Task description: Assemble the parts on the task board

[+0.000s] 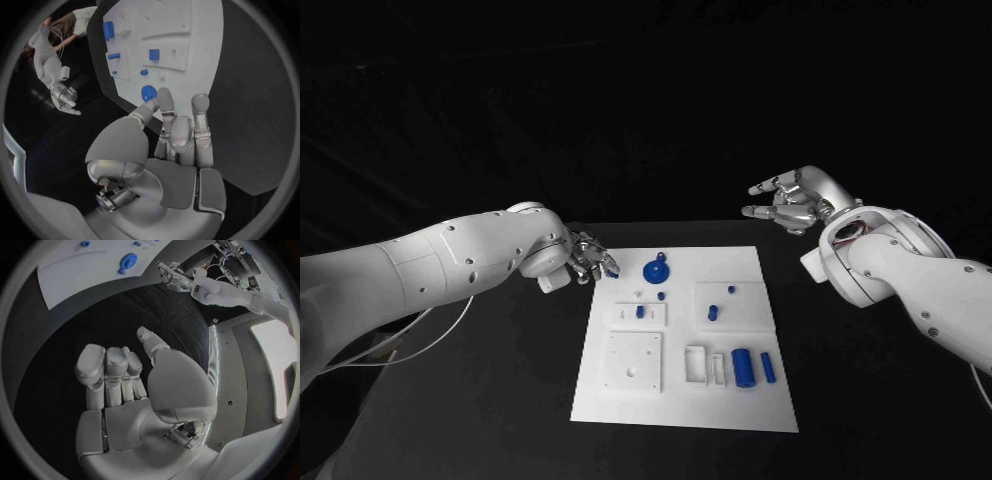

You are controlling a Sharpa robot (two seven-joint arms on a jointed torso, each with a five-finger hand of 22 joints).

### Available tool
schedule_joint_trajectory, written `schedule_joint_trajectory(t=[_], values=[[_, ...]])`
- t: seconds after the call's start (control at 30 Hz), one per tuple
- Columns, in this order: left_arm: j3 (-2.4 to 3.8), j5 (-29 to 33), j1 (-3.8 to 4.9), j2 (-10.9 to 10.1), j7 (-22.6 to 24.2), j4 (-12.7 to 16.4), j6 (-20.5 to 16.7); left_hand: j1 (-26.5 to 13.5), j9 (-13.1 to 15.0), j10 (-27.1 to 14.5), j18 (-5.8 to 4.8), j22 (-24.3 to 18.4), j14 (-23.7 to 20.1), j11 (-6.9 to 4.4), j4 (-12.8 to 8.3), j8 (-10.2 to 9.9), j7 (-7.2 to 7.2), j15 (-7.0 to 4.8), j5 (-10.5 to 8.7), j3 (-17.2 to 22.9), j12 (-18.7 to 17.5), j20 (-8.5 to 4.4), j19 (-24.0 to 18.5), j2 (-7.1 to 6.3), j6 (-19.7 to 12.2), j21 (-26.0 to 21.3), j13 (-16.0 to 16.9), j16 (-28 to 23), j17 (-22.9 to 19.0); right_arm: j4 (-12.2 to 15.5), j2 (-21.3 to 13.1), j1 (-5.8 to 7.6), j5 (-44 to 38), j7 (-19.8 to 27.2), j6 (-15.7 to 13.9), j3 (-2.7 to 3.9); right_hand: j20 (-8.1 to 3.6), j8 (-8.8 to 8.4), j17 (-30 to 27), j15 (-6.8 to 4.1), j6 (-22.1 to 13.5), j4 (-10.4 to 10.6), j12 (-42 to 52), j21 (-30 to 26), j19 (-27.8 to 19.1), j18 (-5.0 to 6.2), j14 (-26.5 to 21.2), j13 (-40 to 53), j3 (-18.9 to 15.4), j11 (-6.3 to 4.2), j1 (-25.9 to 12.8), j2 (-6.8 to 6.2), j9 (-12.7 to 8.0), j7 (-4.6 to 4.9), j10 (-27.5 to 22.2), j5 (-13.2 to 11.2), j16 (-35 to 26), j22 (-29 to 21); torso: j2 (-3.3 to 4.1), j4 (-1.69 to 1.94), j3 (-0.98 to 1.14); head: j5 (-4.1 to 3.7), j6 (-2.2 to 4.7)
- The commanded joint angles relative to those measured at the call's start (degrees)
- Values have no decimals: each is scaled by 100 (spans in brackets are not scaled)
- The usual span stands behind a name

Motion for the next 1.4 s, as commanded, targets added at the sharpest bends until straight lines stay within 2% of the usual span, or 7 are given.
schedule_joint_trajectory(t=[0.03, 0.1, 0.3, 0.43, 0.57, 0.83, 1.4], values=[[-20, 33, 17, -152, -222, 437, -939, -10, 911, 272, 82, 92, 49, -61, -36, -22, -377, -14, 35, 84, 53, -3, 44, -60, 429, 17, -23, -19, 7, -16, -4, -6, 31, 12, 99, 2, 18, -3, 0, 18, 17, 12, -26, -26, 125, 107, 8, -6, 26, -20, 11, 16, 5, 6, -18, 18, -13, 732, -39, 49, -29, 13, -39], [-65, -14, 19, -244, -240, 648, -1136, -8, 911, 273, 86, 93, 60, -66, -25, -33, -383, -19, 38, 89, 82, -5, 60, -70, 448, 19, -33, -20, 14, -27, -4, -10, 37, 13, 103, 2, 18, -3, -1, 18, 16, 14, -26, -29, 123, 107, 7, -5, 28, -21, 4, 14, 5, 6, -18, 31, -14, 731, -47, 61, -33, 12, -46], [-306, -217, 20, -480, -312, 1283, -1860, -5, 924, 275, 110, 99, 76, -81, -12, -44, -398, -24, 68, 119, 177, 11, 88, -101, 504, 37, -56, 9, 60, -72, 2, -39, 55, 16, 122, 1, 18, -2, 0, 18, 16, 13, -23, -23, 125, 106, 8, -4, 31, -20, 4, 15, 5, 6, -17, 43, -14, 733, -93, 101, -46, 17, -109], [-372, -343, -26, -504, -357, 1500, -2166, -2, 922, 277, 138, 103, 85, -92, -5, -54, -405, -30, 68, 135, 227, 27, 106, -117, 530, 60, -61, 33, 79, -92, 11, -57, 65, 18, 129, 1, 18, -2, 0, 18, 16, 13, -23, -23, 125, 106, 8, -4, 31, -20, 4, 15, 5, 6, -17, 43, -14, 733, -115, 110, -44, 18, -152], [-394, -447, -105, -460, -416, 1582, -2300, -1, 926, 278, 150, 104, 84, -95, -10, -51, -411, -29, 84, 145, 254, 36, 107, -128, 549, 75, -65, 42, 82, -101, 20, -67, 70, 19, 134, 1, 18, -2, 0, 18, 16, 13, -23, -23, 125, 106, 8, -4, 31, -20, 4, 15, 5, 6, -17, 43, -14, 733, -123, 106, -40, 21, -179], [-405, -535, -278, -319, -456, 1584, -2311, -10, 929, 279, 159, 102, 82, -96, -11, -47, -416, -29, 88, 155, 273, 41, 103, -136, 572, 85, -75, 45, 71, -104, 34, -76, 73, 19, 141, 0, 18, -3, 1, 18, 7, 16, -25, -23, 124, 106, 8, -4, 33, -20, -3, 17, 5, 7, -20, 56, -13, 733, -101, 98, -38, -6, -168], [-404, -776, -466, -68, -633, 1414, -1752, -8, 934, 279, 153, 100, 77, -96, -50, -46, -414, -25, 89, 177, 283, 40, 84, -135, 576, 98, -104, 44, 52, -97, 46, -82, 74, 23, 147, 0, 19, -3, 0, 18, 5, 15, -26, -26, 123, 106, 9, -4, 32, -20, -5, 17, 5, 7, -20, 67, -14, 732, -95, 113, -47, -52, -209]])
